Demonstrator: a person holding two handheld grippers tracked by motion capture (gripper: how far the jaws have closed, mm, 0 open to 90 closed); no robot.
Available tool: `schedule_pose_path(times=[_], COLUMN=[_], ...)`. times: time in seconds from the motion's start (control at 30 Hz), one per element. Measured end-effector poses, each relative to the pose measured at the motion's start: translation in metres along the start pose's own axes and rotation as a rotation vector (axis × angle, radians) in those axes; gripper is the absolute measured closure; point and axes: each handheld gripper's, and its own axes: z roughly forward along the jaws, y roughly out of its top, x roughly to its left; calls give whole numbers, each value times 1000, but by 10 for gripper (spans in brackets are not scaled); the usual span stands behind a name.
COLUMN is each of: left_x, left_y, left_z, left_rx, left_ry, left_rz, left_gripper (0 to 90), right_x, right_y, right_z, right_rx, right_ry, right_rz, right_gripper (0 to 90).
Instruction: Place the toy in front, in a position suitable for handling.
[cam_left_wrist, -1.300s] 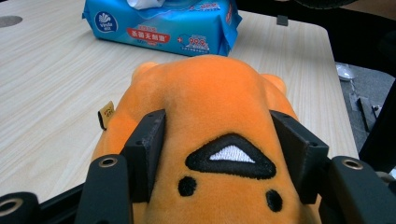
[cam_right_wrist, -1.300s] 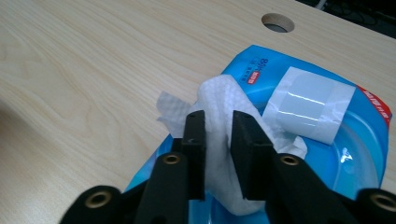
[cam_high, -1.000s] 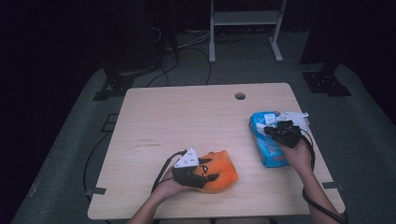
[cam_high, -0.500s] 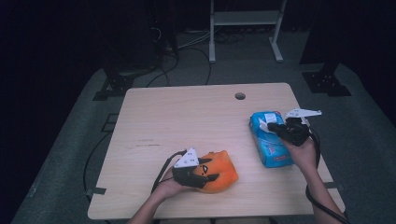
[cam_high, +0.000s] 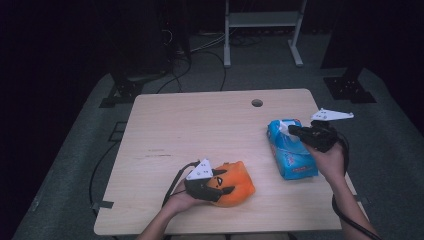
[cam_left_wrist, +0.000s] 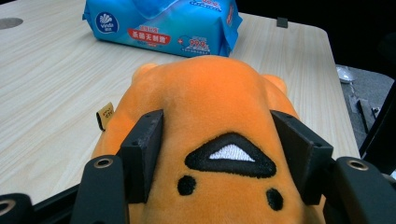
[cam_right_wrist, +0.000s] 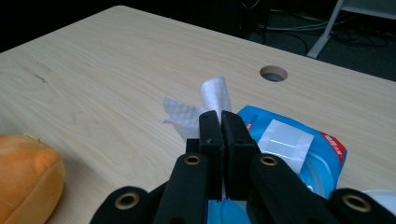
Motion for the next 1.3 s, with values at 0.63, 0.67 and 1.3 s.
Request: schedule_pose_path(times=[0.63,0.67,1.3], left_x=[-1,-1,0], left_y=[0,0,-1], left_z=[0,0,1], left_rx=[3,2,-6], left_ry=[2,2,1], left_rz=[-1,0,-2], left_gripper=[373,373,365], right_x=[72,79,156], right_y=[32,32,27], right_z=[-27,-28,-26], right_rx=[-64,-63,-47], right_ry=[179,198,475], right_rz=[-141,-149,-214], right_gripper=[872,872,870])
